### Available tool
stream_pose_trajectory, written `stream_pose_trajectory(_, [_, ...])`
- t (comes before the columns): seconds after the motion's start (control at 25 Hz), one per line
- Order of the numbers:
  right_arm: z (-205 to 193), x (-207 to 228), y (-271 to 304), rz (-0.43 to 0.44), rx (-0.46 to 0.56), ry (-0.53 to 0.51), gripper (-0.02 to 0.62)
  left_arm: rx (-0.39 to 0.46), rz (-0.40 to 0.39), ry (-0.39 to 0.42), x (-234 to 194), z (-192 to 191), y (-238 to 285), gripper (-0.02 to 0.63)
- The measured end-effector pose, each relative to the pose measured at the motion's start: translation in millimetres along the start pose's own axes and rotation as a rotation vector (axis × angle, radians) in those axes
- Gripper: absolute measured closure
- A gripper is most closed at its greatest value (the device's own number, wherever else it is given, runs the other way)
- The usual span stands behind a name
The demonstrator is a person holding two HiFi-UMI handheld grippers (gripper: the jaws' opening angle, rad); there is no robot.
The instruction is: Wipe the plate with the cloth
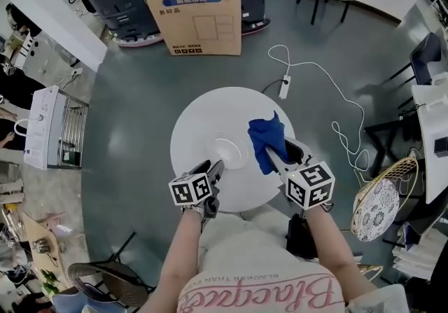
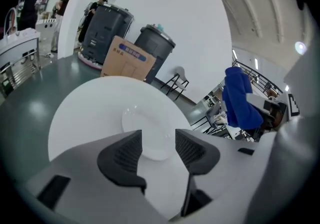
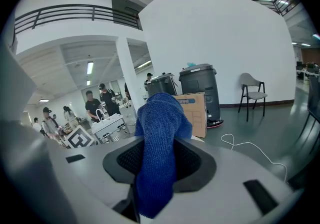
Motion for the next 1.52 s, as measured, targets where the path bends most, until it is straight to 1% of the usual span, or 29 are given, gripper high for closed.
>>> stream_pose_trajectory(0.12, [-13,-2,2,-0.009,-0.031,0.023,0.448,-0.051,0.020,-0.074,-18,-14,11,0.403])
stream_pose_trajectory(0.2, [-23,-5,4,-0.010,-0.054,0.028,0.448,-0.066,0.011,-0.146,-28,-23,18,0.403])
stream_pose_trajectory(0.32, [-36,-8,6,-0.011,-0.083,0.035,0.448,-0.058,-0.019,-0.253,-35,-30,30,0.403])
stream_pose_trajectory(0.52, [-51,-12,13,-0.009,-0.113,0.050,0.448,-0.055,-0.055,-0.366,-41,-34,47,0.405])
stream_pose_trajectory(0.68, [-55,-14,16,-0.003,-0.121,0.059,0.448,-0.010,-0.127,-0.470,-38,-27,57,0.410])
stream_pose_trajectory(0.76, [-59,-14,16,-0.003,-0.128,0.061,0.448,0.004,-0.133,-0.500,-39,-26,62,0.425])
stream_pose_trajectory(0.8, [-61,-15,15,-0.005,-0.133,0.061,0.448,0.003,-0.120,-0.505,-40,-27,64,0.447])
stream_pose_trajectory(0.84, [-63,-15,14,-0.006,-0.137,0.061,0.448,-0.002,-0.100,-0.502,-42,-29,66,0.487])
stream_pose_trajectory(0.88, [-64,-15,13,-0.008,-0.138,0.061,0.448,-0.008,-0.083,-0.493,-44,-30,67,0.541])
stream_pose_trajectory(0.92, [-65,-15,13,-0.010,-0.139,0.061,0.448,-0.013,-0.078,-0.484,-45,-31,68,0.554])
stream_pose_trajectory(1.0, [-65,-15,13,-0.016,-0.138,0.061,0.448,-0.022,-0.104,-0.485,-43,-30,71,0.558])
stream_pose_trajectory(1.12, [-65,-13,11,-0.025,-0.141,0.058,0.448,-0.005,-0.179,-0.486,-33,-24,68,0.583])
stream_pose_trajectory(1.2, [-62,-11,9,-0.028,-0.134,0.056,0.448,0.003,-0.200,-0.445,-25,-18,66,0.589])
stream_pose_trajectory(1.32, [-58,-10,6,-0.037,-0.114,0.050,0.448,0.000,-0.201,-0.371,-17,-13,60,0.589])
stream_pose_trajectory(1.52, [-42,-6,-2,-0.048,-0.075,0.044,0.448,0.066,-0.251,-0.331,1,9,41,0.589])
Point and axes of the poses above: the fingertips, and each gripper's own axes: y forward along the fingers, x to its right, z out of its top, the point moved 4 cm from there along -y, backward along the fingers, and after that the axes turned 2 degrees about z, right-handed, at the moved point
